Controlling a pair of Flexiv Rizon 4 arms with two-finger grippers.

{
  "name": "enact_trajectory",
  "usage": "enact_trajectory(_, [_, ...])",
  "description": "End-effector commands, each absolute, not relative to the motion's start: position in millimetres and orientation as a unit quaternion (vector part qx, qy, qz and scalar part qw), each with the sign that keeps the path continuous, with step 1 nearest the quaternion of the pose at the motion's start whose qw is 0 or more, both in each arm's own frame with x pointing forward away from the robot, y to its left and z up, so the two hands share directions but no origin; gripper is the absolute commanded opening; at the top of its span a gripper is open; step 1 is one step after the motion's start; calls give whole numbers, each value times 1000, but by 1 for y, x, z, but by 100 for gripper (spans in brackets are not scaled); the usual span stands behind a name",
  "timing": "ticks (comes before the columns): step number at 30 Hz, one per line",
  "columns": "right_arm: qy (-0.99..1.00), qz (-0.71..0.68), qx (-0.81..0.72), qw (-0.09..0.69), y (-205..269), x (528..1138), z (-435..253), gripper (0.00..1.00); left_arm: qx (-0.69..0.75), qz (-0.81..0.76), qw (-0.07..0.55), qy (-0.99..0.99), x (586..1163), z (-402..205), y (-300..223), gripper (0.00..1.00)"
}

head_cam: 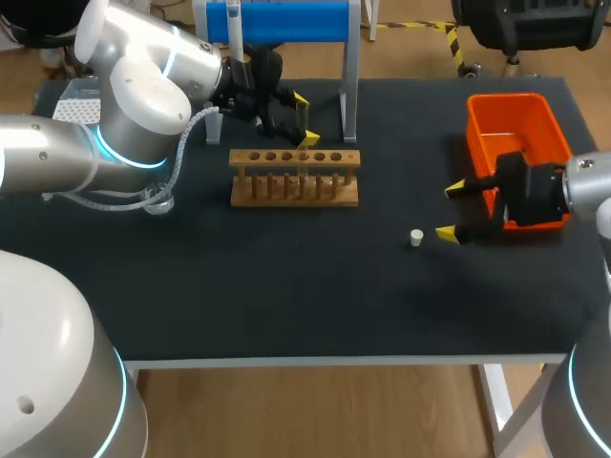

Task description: Invert the test tube, pick up the pipette, mount the tip to pipette, aspirate from beaker and dispense into the tube, eject the tip, return the pipette, and cap with the stopper.

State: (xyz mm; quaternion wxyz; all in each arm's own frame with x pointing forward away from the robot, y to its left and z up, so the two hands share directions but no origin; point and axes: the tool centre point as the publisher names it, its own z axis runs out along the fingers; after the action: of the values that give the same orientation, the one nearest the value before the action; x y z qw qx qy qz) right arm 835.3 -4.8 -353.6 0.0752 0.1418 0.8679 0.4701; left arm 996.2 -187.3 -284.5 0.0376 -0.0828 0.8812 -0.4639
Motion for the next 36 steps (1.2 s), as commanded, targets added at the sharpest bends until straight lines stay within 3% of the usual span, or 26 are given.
enact_trajectory(1, [867,469,148,77,1,835,-365,100,-83,-463,37,882,997,-284,-187,100])
enact_trajectory(14, [863,469,164,90,11,831,-388,100,-83,-463,37,882,997,-284,-187,100])
enact_trajectory(27, [867,453,181,101,19,830,-404,75,-83,-463,37,882,997,-284,-187,100])
enact_trajectory(29, [868,451,182,103,20,831,-406,79,-83,-463,37,882,997,-284,-187,100])
enact_trajectory(36, [868,446,188,108,23,836,-409,75,-83,-463,37,882,997,-284,-187,100])
